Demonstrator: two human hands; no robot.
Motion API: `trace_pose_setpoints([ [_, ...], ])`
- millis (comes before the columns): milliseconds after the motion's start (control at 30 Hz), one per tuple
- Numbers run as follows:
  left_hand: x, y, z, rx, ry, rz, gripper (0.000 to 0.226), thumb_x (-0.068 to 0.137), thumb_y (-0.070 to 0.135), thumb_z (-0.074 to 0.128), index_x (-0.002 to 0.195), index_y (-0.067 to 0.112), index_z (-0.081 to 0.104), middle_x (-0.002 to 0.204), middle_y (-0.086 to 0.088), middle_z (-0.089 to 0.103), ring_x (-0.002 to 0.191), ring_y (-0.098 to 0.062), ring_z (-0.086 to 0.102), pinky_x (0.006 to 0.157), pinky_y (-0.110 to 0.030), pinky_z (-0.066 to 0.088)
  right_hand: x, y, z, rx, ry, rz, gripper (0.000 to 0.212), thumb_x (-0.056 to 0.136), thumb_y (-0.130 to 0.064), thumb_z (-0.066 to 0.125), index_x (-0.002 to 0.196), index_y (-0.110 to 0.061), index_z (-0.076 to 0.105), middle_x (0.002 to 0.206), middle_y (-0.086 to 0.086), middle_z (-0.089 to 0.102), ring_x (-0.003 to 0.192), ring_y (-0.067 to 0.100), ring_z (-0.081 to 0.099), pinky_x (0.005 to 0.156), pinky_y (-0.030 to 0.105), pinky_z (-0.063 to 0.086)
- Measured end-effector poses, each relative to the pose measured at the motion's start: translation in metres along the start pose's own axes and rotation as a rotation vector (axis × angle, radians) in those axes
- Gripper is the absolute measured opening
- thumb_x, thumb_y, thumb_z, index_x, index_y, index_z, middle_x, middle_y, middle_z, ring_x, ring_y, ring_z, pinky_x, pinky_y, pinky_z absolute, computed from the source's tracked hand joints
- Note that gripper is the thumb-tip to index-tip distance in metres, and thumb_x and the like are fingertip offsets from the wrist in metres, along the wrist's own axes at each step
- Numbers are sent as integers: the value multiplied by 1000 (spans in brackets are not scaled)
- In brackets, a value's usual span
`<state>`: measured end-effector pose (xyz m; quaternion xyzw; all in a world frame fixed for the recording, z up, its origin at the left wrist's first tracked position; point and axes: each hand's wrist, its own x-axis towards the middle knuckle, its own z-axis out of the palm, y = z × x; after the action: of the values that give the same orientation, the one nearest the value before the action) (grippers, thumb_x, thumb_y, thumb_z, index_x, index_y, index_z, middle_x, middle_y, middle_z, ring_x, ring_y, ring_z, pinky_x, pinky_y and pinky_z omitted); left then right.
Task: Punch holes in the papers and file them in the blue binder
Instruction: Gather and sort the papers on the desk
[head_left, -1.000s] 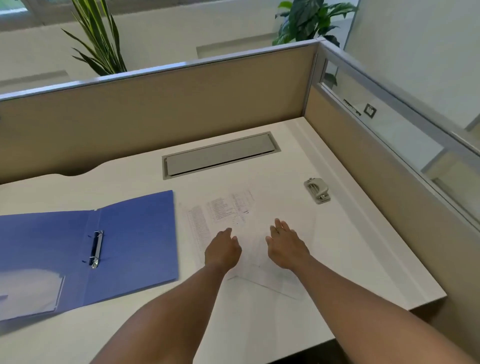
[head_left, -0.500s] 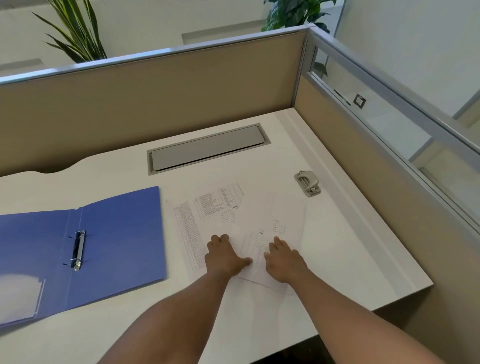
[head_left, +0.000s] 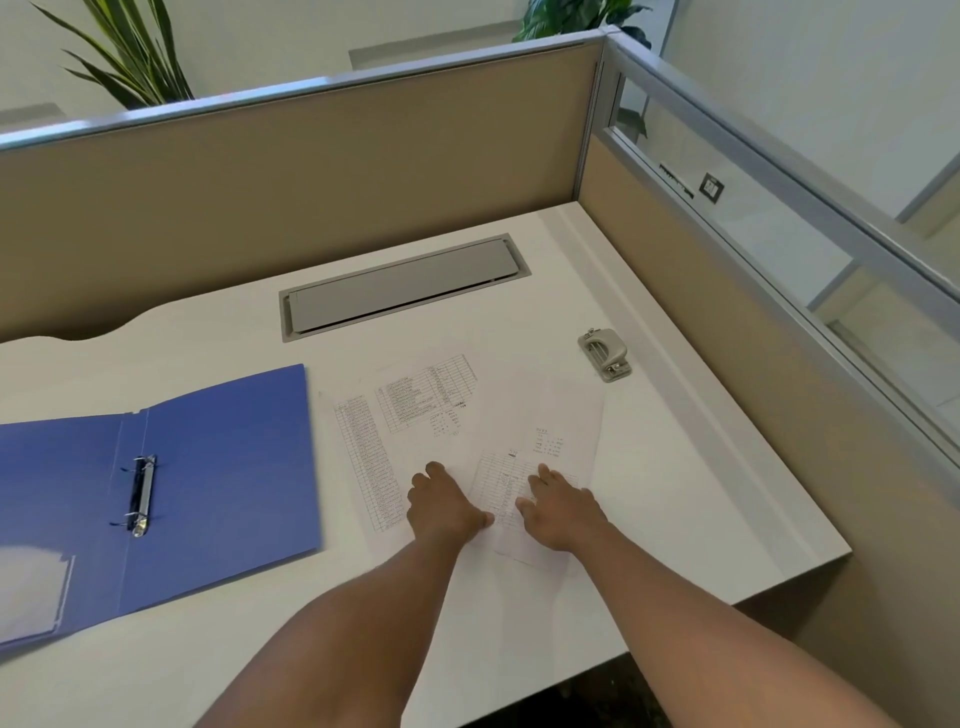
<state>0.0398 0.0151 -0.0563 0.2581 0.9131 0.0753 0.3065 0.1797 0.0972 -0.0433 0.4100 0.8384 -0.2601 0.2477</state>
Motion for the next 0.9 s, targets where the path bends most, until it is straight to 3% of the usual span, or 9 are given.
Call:
trace_pose_setpoints([
  [67, 3, -1, -1, -10, -22, -10, 102, 60, 47, 89, 139, 14, 34, 132, -4, 52, 126, -26, 45, 99, -39, 47, 0, 1, -2, 15, 9, -2, 58, 103, -42, 27, 153, -12, 23, 165, 4, 5, 150, 19, 11, 117, 51, 22],
  [167, 4, -2, -3, 12, -36, -27, 89, 61, 49, 87, 134, 19, 45, 132, -3, 47, 128, -24, 41, 101, -38, 45, 0, 2, -3, 9, 8, -12, 58, 102, -42, 28, 152, -13, 24, 165, 3, 6, 150, 19, 12, 116, 49, 23],
  [400, 0, 0, -1, -87, 19, -40, 105, 59, 39, 93, 139, 9, 32, 137, -9, 31, 128, -29, 38, 98, -38, 47, -1, 2, -4, -46, -9, -37, 55, 103, -39, 29, 151, -12, 26, 164, 6, 4, 148, 24, 18, 113, 46, 29],
  [500, 0, 0, -2, -174, -11, -57, 101, 61, 33, 93, 138, 10, 33, 136, -9, 34, 126, -29, 42, 96, -37, 46, 0, 2, -6, -52, -7, -47, 55, 103, -39, 30, 151, -11, 26, 164, 6, 4, 148, 25, 19, 113, 44, 30],
  [600, 4, -3, -4, -123, -51, -43, 82, 70, 39, 84, 135, 15, 40, 131, -5, 52, 124, -27, 47, 97, -39, 46, 2, 3, -8, -53, -30, -39, 57, 102, -39, 32, 152, -12, 24, 164, 5, 6, 149, 24, 18, 115, 44, 28],
  [733, 11, -8, -13, -54, -77, 32, 41, 87, 46, 59, 121, 23, 55, 120, 0, 62, 120, -27, 51, 100, -45, 41, 1, 3, -23, 46, 53, -5, 53, 98, -38, 44, 145, -14, 38, 150, 8, 40, 135, 28, 42, 105, 38, 39],
  [900, 27, -12, -49, -79, -10, 121, 38, 93, 39, 55, 130, 31, 59, 125, 1, 64, 123, -27, 49, 103, -46, 39, 4, -10, -53, 128, 226, -36, 59, 94, -29, 55, 146, -11, 35, 150, 8, 35, 136, 26, 38, 106, 39, 40],
])
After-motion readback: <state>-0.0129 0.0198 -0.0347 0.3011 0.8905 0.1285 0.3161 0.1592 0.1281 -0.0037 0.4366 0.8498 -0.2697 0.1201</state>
